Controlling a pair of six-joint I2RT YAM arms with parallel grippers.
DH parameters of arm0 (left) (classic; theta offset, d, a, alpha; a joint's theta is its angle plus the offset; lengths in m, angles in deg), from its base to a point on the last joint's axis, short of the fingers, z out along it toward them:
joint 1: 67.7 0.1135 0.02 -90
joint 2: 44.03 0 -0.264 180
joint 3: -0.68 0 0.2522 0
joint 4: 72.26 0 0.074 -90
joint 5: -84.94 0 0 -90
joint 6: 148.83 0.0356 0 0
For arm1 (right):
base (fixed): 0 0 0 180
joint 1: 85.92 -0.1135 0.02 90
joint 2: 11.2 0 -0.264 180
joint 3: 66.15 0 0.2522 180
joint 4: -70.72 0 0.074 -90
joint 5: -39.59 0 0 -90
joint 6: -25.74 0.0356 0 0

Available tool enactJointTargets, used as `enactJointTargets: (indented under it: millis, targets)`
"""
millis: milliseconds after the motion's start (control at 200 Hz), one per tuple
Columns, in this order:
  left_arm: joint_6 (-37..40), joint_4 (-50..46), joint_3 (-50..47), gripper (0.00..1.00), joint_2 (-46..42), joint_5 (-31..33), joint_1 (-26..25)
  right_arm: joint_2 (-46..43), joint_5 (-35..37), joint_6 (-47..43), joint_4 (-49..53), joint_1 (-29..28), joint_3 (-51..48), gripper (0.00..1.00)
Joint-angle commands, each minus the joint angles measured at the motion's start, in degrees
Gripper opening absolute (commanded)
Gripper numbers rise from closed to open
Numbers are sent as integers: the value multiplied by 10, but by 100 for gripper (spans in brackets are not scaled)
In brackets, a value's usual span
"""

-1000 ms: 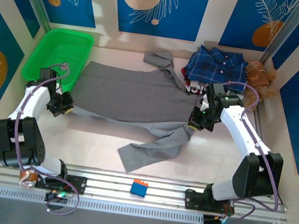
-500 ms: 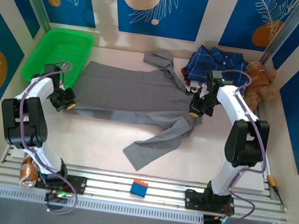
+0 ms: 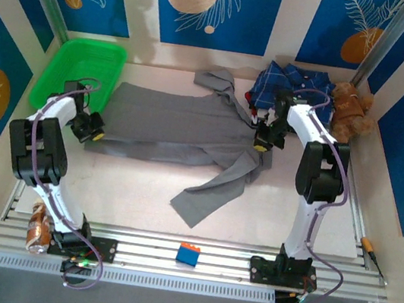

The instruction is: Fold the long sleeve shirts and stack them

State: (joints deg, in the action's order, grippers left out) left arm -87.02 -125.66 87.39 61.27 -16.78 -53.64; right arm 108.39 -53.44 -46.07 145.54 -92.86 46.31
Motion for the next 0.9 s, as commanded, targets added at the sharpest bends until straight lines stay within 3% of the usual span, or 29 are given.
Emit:
enactJointTargets:
  millis: [0,70,115,285,335,360,415,550,670,780,895]
  targets:
    - [-14,-2,27,8,18,3,-1,28,13,-8,24,9,44,1]
    - [-19,-4,44,25,20,1,-5,45,14,-2,30,9,67,8]
    - [-24,-6,56,39,19,-5,-7,52,11,2,36,8,84,18]
    - [-41,-10,76,60,-31,-30,-14,7,4,15,11,2,86,47]
    - [-45,-9,75,66,-56,-40,-20,-26,10,14,3,-2,71,50]
    - [-47,-9,73,76,-71,-46,-25,-44,14,13,-1,-4,60,51]
    - [-47,-18,72,83,-101,-52,-35,-92,20,6,-14,-11,26,55]
    - [-47,-11,54,88,-166,-77,-78,-214,23,-36,-23,-71,-68,64]
    - [-29,9,36,89,-181,-95,-135,-289,14,-57,-33,-190,-162,71]
    - [-21,47,13,89,-157,-100,-181,-297,-1,-37,-59,-308,-235,71]
    - [-28,95,3,88,-105,-102,-221,-262,-15,-6,-103,-391,-277,69]
